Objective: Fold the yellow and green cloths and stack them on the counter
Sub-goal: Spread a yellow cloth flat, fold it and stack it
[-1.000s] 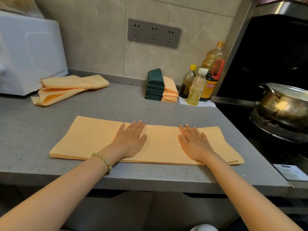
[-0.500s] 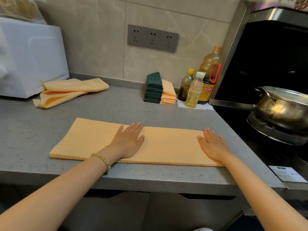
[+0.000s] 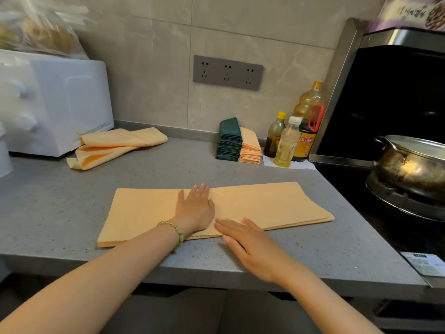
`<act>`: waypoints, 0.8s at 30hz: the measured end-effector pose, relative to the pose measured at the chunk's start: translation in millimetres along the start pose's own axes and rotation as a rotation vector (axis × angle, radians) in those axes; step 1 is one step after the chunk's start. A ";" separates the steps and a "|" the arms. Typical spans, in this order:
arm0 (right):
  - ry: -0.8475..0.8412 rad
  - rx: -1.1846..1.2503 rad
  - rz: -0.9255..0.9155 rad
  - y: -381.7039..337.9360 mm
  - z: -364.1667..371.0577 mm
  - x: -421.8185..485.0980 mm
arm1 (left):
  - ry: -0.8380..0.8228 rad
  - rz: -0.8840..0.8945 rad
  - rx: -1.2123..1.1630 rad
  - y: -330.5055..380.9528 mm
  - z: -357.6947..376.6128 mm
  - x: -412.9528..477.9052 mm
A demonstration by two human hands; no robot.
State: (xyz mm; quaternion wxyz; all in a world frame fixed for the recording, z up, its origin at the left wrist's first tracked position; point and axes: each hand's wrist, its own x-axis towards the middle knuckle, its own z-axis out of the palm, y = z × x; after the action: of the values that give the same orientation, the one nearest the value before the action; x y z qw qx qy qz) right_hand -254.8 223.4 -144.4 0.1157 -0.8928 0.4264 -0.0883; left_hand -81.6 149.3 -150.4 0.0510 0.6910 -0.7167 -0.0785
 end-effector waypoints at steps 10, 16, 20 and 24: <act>-0.034 0.160 0.094 53.9 -18.7 -16.9 | -0.192 0.351 0.007 -43.9 -23.1 -11.0; 0.007 0.060 0.201 64.2 -34.8 -19.9 | -0.110 0.425 0.015 -55.7 -14.8 -24.5; -0.001 -0.068 0.148 21.7 -23.5 -23.5 | -0.108 0.441 0.007 -54.5 -14.5 -26.2; 0.000 -0.058 0.001 -31.1 -2.5 -18.1 | -0.121 0.453 -0.023 -56.7 -14.9 -25.5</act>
State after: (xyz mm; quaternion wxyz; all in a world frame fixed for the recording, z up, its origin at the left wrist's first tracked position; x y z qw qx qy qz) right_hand -243.7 256.3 -134.3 0.0898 -0.8955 0.4292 -0.0757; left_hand -22.2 172.3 -145.3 0.0319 0.5059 -0.8544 -0.1144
